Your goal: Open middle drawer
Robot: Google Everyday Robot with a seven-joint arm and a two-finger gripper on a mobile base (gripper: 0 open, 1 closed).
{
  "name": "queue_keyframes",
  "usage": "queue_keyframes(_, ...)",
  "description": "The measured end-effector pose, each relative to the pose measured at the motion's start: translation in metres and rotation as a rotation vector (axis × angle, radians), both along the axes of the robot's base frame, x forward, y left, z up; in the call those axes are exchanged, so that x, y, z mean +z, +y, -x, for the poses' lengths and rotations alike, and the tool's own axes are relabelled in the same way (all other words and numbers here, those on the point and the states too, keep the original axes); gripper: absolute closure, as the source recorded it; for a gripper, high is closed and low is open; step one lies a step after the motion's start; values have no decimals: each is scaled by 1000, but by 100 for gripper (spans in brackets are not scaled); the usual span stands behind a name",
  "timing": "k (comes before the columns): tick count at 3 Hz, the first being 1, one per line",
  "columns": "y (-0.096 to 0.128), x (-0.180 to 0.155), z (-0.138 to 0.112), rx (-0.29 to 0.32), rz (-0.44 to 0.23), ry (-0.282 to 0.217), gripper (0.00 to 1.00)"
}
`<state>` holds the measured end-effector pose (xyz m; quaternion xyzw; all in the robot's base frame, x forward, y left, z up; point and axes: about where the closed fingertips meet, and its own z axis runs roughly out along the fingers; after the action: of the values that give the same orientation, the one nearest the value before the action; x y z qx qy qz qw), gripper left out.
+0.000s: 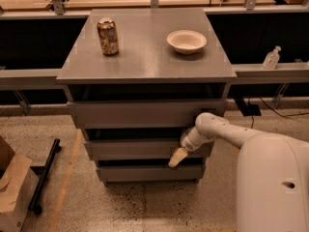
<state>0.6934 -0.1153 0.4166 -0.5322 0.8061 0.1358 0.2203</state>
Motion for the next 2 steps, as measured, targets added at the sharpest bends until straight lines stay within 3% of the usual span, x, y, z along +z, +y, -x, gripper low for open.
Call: queue_keyframes(2,8,-4,67,54,24,99,0)
